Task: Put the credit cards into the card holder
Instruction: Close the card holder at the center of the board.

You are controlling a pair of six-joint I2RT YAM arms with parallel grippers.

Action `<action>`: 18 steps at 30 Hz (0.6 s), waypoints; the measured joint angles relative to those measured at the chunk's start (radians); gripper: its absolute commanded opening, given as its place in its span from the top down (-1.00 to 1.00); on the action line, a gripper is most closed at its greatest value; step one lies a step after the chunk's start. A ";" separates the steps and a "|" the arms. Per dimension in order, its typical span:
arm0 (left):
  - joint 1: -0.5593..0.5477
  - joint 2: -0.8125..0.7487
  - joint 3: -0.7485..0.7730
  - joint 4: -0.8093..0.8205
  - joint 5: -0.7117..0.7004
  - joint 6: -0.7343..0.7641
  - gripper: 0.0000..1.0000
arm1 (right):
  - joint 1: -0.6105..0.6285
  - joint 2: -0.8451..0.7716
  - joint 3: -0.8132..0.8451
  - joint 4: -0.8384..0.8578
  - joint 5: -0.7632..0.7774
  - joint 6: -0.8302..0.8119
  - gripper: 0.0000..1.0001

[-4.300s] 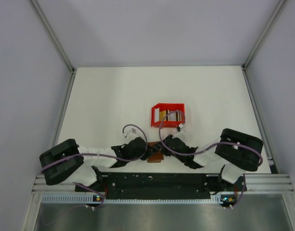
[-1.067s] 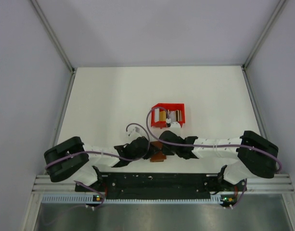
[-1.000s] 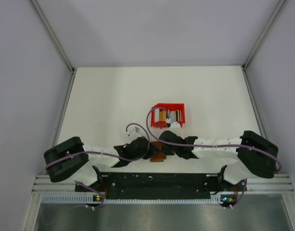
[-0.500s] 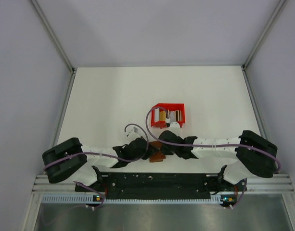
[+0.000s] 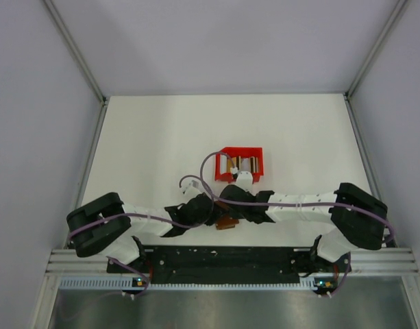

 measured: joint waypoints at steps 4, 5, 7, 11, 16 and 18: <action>0.002 0.000 -0.001 0.001 0.006 0.000 1.00 | 0.010 0.014 0.020 -0.026 0.016 -0.010 1.00; 0.002 0.000 -0.002 0.001 0.007 0.000 1.00 | 0.011 0.018 0.024 -0.029 0.019 -0.014 1.00; 0.003 0.000 -0.002 0.002 0.010 0.003 1.00 | 0.012 0.024 0.031 -0.037 0.021 -0.022 1.00; 0.005 0.000 -0.002 0.002 0.013 0.010 1.00 | 0.015 0.028 0.037 -0.043 0.025 -0.031 1.00; 0.005 0.000 0.005 -0.006 0.013 0.034 0.88 | 0.016 0.030 0.037 -0.042 0.026 -0.037 1.00; 0.005 -0.001 0.012 -0.018 0.013 0.046 0.74 | 0.016 0.030 0.037 -0.042 0.026 -0.038 1.00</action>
